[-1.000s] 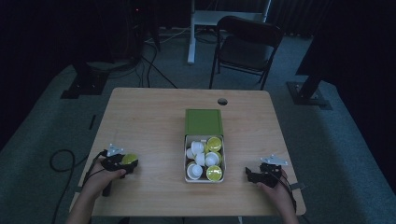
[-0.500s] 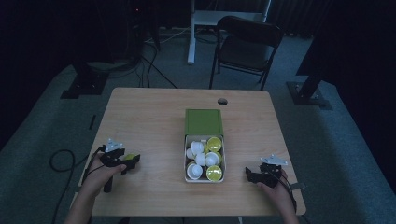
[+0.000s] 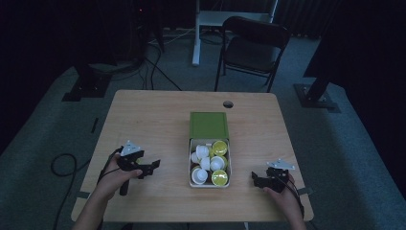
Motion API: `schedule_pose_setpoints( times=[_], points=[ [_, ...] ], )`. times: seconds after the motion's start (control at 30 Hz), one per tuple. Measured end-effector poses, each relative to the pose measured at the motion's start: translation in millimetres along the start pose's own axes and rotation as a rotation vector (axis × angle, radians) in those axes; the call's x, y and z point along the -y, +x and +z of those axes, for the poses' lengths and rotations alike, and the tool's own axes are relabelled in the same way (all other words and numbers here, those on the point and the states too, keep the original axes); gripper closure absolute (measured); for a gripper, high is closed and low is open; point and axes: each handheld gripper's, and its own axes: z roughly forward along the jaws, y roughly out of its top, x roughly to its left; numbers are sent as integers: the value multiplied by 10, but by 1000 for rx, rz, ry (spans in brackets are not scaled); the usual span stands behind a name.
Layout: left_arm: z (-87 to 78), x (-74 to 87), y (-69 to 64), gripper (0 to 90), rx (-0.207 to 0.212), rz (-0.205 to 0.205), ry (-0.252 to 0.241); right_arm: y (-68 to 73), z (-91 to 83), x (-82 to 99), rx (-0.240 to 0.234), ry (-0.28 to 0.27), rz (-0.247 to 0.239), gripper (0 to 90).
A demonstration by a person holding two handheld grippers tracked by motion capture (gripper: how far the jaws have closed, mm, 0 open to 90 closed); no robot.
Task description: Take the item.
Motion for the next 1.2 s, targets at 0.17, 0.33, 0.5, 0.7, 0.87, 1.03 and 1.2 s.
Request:
schedule_pose_setpoints(
  times=[0.17, 0.33, 0.5, 0.7, 0.87, 1.03, 1.2],
  points=[
    [70, 8, -124, 138, 67, 37, 12, 0, 0, 0, 0, 0, 0, 111],
    [130, 33, -206, 138, 92, 61, 20, 0, 0, 0, 0, 0, 0, 111],
    [209, 99, -326, 138, 122, 122, 56, 0, 0, 0, 0, 0, 0, 111],
    [301, 165, -434, 137, 127, 145, 75, 0, 0, 0, 0, 0, 0, 111],
    [342, 198, -500, 138, 128, 174, 73, 0, 0, 0, 0, 0, 0, 111],
    [376, 250, -553, 138, 127, 206, 80, 0, 0, 0, 0, 0, 0, 111],
    [406, 298, -600, 138, 135, 227, 88, 0, 0, 0, 0, 0, 0, 111]
  ],
)
